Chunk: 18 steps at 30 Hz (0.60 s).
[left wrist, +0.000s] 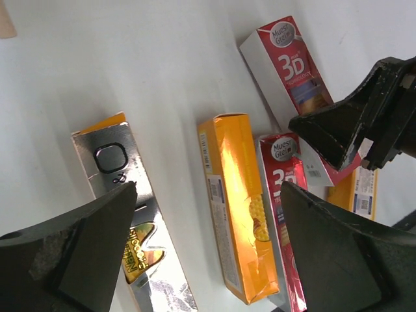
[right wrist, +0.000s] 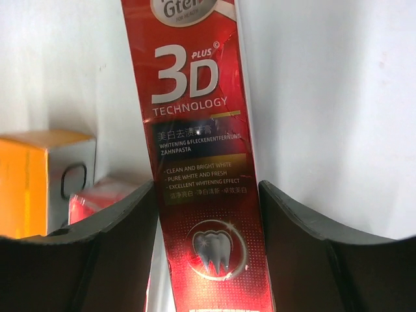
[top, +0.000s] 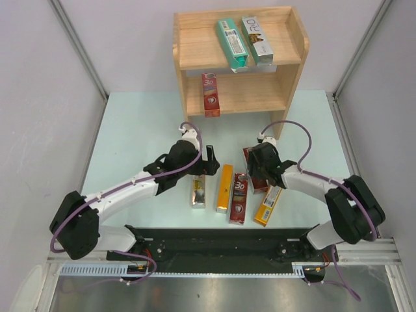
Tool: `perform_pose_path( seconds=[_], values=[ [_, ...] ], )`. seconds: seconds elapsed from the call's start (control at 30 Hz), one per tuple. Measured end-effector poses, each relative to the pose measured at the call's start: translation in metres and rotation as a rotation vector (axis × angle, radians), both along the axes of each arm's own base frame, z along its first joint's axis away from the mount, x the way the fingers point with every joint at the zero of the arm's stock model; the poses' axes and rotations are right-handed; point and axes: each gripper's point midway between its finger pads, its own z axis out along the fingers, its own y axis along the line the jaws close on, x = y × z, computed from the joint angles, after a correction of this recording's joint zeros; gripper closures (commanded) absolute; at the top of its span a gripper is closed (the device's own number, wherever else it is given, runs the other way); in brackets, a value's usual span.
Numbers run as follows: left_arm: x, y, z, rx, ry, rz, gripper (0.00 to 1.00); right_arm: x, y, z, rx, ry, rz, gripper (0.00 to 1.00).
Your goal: Place and organize the toothpastes onto the shelf
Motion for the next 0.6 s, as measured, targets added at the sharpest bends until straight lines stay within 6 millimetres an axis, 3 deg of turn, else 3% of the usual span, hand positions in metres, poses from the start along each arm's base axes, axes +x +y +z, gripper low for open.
perform_pose_path(
  seconds=[0.2,0.4,0.6],
  values=[
    [-0.005,-0.017,0.012,-0.09,-0.005,-0.074,0.0,-0.017,0.007,0.038,0.011,-0.076,0.054,0.61],
    [-0.014,-0.038,0.028,-0.239,-0.002,-0.184,0.0,-0.039,0.035,0.084,0.086,-0.184,0.157,0.61],
    [-0.02,-0.061,0.049,-0.37,-0.013,-0.284,0.0,-0.059,0.06,0.104,0.131,-0.221,0.243,0.61]
  ],
)
